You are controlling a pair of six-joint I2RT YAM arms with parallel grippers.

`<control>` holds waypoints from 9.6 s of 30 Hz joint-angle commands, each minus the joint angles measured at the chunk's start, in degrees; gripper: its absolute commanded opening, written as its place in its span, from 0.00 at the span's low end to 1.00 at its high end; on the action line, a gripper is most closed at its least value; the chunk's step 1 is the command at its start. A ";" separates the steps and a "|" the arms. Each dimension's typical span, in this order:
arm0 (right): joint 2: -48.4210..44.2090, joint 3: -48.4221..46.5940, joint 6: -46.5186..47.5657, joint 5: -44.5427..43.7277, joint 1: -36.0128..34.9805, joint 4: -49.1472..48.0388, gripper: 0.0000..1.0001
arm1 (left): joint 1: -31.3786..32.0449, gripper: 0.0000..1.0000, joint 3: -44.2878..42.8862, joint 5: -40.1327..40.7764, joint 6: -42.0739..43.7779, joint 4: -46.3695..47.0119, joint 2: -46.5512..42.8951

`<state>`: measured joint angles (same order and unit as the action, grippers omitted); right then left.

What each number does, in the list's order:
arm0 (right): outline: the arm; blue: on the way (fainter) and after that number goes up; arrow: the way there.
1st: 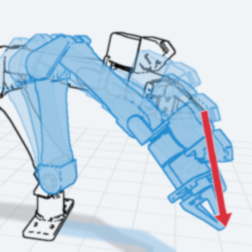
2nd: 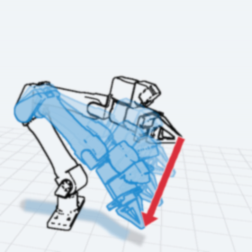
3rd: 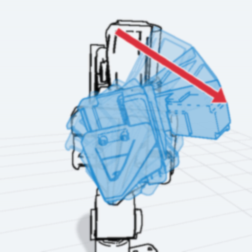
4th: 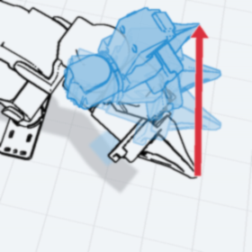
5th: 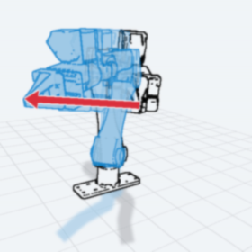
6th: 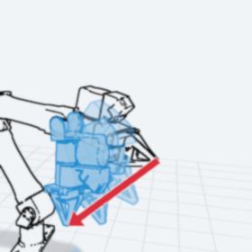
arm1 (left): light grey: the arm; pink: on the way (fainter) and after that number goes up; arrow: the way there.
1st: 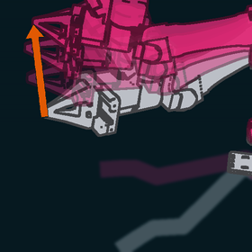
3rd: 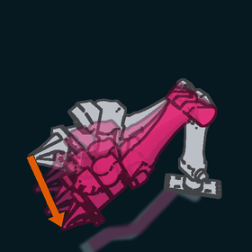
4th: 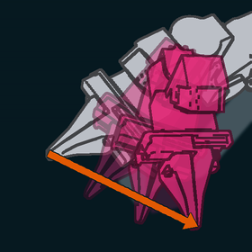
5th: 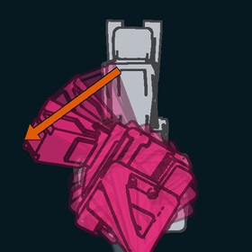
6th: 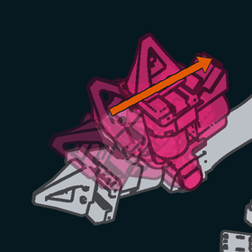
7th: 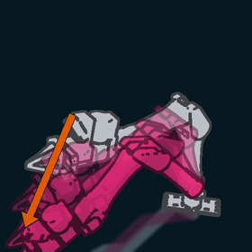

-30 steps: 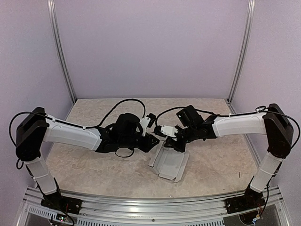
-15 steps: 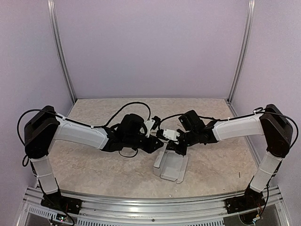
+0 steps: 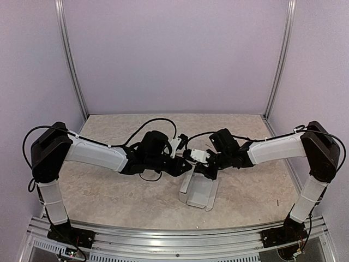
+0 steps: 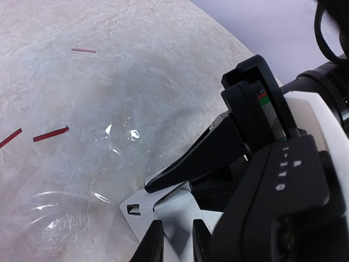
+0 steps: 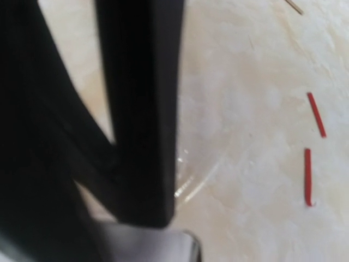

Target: Fold the paper box

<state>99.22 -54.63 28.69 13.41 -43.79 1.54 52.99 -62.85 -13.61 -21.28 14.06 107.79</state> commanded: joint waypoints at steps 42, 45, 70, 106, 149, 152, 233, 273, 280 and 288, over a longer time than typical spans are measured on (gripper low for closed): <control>0.64 -12.04 -13.23 23.94 11.59 16.22 0.37 | 3.85 0.29 8.90 8.72 3.69 2.76 -10.62; 2.46 -12.98 -13.70 24.15 11.87 16.16 0.36 | 6.76 0.29 9.61 7.98 7.98 1.60 -11.44; 6.28 -12.62 -13.39 23.65 13.09 17.33 0.21 | 9.13 0.23 5.81 8.29 11.87 -1.32 -4.58; -12.13 -6.16 -11.25 19.23 23.40 28.56 0.41 | 11.35 0.50 -34.52 24.15 4.09 -48.43 9.32; -3.34 -14.17 -5.69 20.11 11.46 37.90 0.37 | -6.21 0.48 -3.85 24.03 -3.97 -41.33 -11.22; 0.12 -16.95 -7.49 17.10 7.45 35.30 0.32 | -8.27 0.45 1.40 20.17 -4.35 -37.11 -11.56; 1.08 -15.49 14.99 6.25 2.64 22.81 0.33 | -12.44 0.05 -0.26 -6.00 36.62 -8.61 -3.80; -8.83 -4.90 17.09 3.89 0.91 21.46 0.29 | -6.32 0.00 -6.44 -0.75 25.81 -15.74 1.75; -9.91 -2.59 17.89 -2.43 -3.42 19.50 0.27 | -4.97 0.00 -3.92 1.37 23.28 -13.25 0.89; -10.22 -0.98 17.98 -7.62 -7.98 18.44 0.27 | -3.11 0.00 3.84 5.07 21.99 -7.78 -1.89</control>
<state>90.35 -56.80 46.50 8.86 -49.25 22.26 48.31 -64.36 -10.39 1.91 6.24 107.48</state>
